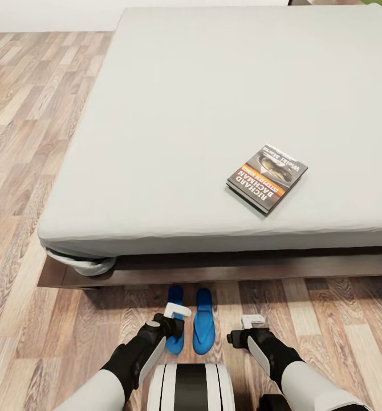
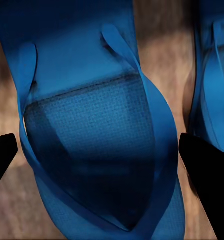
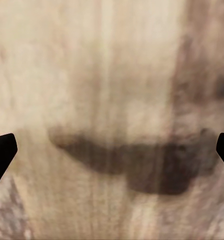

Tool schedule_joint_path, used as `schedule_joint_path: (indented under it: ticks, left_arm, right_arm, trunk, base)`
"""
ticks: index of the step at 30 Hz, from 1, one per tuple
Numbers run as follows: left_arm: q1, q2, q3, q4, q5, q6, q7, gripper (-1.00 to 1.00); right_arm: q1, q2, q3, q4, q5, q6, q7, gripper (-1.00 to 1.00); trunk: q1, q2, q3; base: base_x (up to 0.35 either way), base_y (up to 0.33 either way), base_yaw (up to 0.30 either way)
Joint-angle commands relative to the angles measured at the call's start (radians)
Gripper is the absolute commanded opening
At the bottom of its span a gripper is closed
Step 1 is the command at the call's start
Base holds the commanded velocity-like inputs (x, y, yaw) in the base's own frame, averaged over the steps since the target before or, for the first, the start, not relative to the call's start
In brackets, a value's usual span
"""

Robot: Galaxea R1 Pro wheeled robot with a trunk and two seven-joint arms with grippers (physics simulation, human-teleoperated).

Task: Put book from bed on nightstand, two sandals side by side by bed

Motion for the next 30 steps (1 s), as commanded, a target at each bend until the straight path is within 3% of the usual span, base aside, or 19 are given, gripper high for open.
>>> schedule_joint_path:
  ticks: [1,4,9,23,24,30]
  left_arm:
    - [0.000,0.001,-0.005,-0.002,0.010,0.002,0.007,-1.00]
    - [0.000,0.001,-0.006,0.000,0.010,-0.011,0.007,-1.00]
    - [0.000,0.001,-0.006,0.000,0.010,-0.012,0.007,-1.00]
    - [0.000,0.001,-0.006,0.000,0.012,-0.053,0.007,-1.00]
    - [0.000,0.001,-0.006,0.000,0.012,-0.054,0.007,1.00]
    - [0.001,0.001,-0.006,0.001,0.012,-0.054,0.007,1.00]
  right_arm:
    - [0.000,-0.001,0.008,-0.002,-0.010,0.005,-0.006,1.00]
    - [0.000,-0.001,0.008,-0.002,-0.010,0.005,-0.006,1.00]
    - [0.000,-0.001,0.007,-0.002,-0.010,0.005,-0.006,1.00]
    - [0.000,-0.001,0.007,-0.002,-0.010,0.005,-0.006,1.00]
    - [0.000,-0.001,0.007,-0.002,-0.010,0.005,-0.006,1.00]
    - [0.000,-0.001,0.007,-0.002,-0.010,0.005,-0.006,1.00]
  trunk:
    - [0.000,0.000,-0.001]
    - [0.000,0.000,-0.001]
    - [0.002,-0.001,-0.020]
    - [0.002,-0.001,-0.020]
    - [0.002,-0.001,-0.020]
    - [0.002,-0.001,-0.020]
  base:
    - [0.000,0.000,0.000]
    - [0.000,0.000,0.000]
    - [0.000,0.000,0.000]
    - [0.000,0.000,0.000]
    - [0.000,0.000,0.000]
    - [0.000,0.000,0.000]
